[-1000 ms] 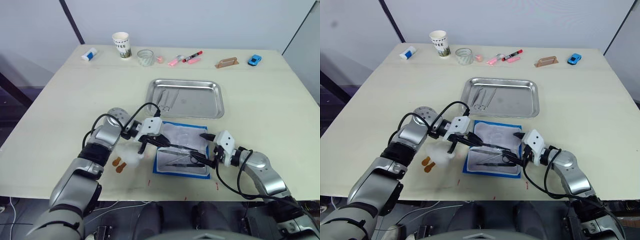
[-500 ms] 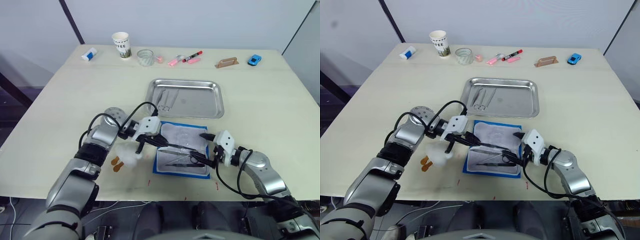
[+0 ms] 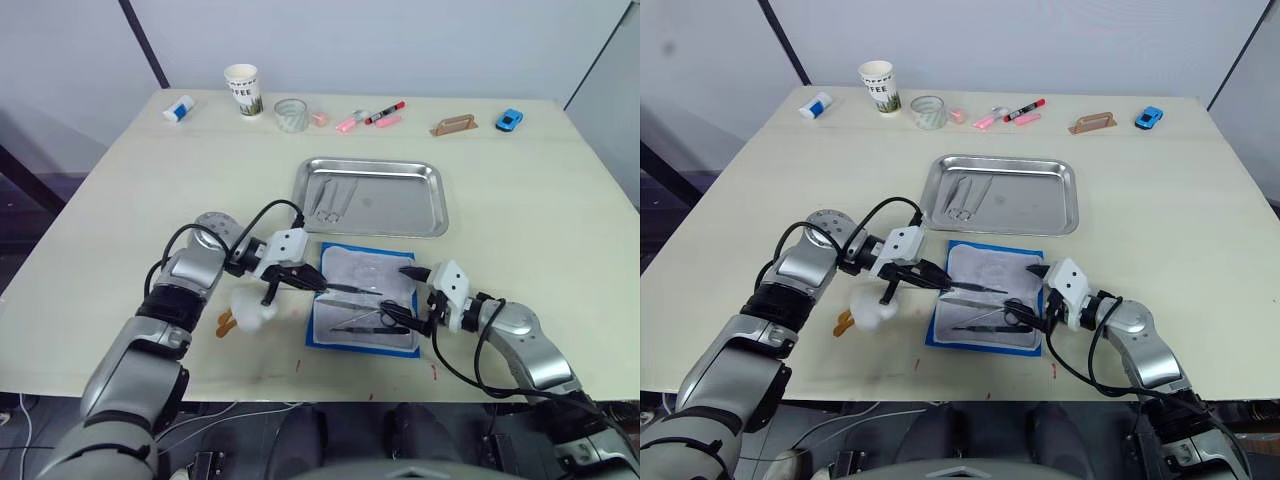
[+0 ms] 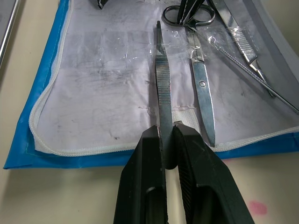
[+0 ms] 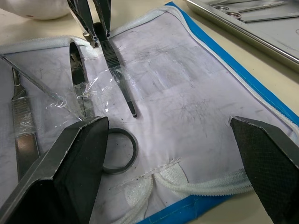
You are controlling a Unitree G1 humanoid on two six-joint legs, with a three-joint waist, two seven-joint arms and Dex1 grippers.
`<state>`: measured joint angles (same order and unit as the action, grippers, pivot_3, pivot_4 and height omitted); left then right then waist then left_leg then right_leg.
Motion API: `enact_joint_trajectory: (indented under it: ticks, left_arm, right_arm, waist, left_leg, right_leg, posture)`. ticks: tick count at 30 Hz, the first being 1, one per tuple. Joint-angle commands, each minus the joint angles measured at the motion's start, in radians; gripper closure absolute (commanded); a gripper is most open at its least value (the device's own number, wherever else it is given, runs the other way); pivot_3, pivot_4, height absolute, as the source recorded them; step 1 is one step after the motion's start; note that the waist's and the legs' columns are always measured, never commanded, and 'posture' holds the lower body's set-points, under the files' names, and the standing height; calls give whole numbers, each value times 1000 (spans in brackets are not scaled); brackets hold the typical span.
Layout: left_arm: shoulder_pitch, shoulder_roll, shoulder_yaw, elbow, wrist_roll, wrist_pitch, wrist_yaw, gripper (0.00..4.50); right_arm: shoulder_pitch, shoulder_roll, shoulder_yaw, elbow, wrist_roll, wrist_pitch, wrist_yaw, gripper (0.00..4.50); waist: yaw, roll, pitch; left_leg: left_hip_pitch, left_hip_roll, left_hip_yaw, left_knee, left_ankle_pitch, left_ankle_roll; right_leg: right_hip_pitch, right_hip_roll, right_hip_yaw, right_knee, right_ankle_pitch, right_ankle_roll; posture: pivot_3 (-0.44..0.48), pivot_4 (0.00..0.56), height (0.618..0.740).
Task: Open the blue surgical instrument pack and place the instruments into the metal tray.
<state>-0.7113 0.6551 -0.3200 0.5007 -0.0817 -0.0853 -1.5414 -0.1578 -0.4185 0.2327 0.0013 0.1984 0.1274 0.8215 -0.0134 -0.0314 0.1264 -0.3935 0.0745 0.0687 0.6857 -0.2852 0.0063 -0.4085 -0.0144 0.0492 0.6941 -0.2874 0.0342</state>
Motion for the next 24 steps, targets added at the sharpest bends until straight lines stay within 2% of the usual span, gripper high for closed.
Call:
enact_joint_trajectory:
  ticks: [1,24]
  left_arm:
    - [-25,26,53,-21,-26,7,-5,4459]
    - [-22,146,60,-84,-59,69,-61,4459]
  right_arm:
    - [32,-23,38,89,-64,54,-7,0]
    - [26,-16,42,103,-65,47,-7,0]
  waist:
    - [0,0,0]
    - [-1,0,0]
  left_leg:
    - [0,0,0,0,0,0]
    - [0,0,0,0,0,0]
  right_leg:
    - [0,0,0,0,0,0]
    - [0,0,0,0,0,0]
  posture:
    - [0,150,718]
    - [0,150,718]
